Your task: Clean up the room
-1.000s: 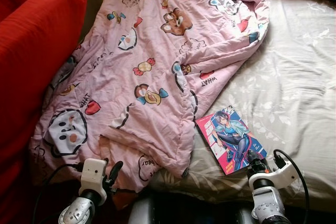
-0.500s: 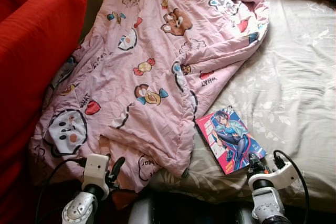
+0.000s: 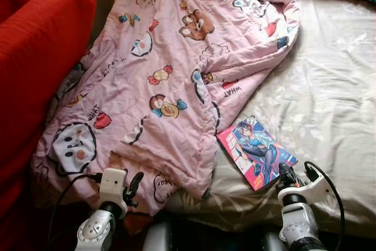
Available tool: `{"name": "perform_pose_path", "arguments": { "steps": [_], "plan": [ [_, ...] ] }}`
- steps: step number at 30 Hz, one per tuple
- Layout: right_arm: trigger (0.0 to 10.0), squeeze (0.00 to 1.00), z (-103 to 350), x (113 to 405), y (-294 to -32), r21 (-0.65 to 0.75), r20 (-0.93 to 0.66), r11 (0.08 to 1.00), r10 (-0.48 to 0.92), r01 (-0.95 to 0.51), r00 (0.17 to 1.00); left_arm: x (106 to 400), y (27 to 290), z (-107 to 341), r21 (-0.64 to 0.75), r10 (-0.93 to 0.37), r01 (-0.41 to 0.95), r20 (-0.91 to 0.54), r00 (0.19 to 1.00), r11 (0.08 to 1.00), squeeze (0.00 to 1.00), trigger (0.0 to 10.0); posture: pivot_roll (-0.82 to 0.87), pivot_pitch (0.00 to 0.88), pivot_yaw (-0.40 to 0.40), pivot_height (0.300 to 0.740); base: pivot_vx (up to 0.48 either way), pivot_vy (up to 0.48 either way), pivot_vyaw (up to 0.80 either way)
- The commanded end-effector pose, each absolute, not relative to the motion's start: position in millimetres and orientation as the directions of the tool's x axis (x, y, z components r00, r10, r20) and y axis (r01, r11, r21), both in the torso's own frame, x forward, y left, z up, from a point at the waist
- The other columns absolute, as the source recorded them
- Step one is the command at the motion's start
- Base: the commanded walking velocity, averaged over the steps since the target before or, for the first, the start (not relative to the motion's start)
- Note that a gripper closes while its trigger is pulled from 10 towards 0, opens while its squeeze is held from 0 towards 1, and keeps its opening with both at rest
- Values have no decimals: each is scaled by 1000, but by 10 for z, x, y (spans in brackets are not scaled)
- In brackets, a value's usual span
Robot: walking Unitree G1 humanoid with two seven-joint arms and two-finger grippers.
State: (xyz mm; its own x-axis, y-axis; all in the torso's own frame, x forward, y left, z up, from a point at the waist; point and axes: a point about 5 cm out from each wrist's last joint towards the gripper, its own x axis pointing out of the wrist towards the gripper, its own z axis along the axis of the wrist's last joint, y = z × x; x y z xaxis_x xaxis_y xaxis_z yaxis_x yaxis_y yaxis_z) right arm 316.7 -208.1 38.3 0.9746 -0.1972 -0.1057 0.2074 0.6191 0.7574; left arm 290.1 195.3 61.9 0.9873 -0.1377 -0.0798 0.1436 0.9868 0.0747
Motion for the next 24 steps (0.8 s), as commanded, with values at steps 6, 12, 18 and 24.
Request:
{"name": "perform_pose_path", "arguments": {
  "steps": [6,12,18,24],
  "plan": [
    [0,0,76,2874,-1931,748,-174,616,-177,247,969,2822,1986,477,73,-114,123,-119,986,990,0,10000,50,263,93,616,0,0,0],
    [0,0,-56,2691,-1902,732,-213,609,-220,305,952,2804,1992,449,72,-109,118,-118,987,990,0,10000,37,251,80,616,0,0,0],
    [0,0,-169,2619,-1864,740,-297,562,-218,369,930,2803,1967,430,70,-109,118,-119,987,991,0,10000,37,243,75,616,0,0,0],
    [10000,337,-195,2646,-1903,740,-363,521,-222,424,905,2807,1962,427,73,-109,118,-115,987,990,0,10000,40,252,74,616,0,0,0]
  ]
}}
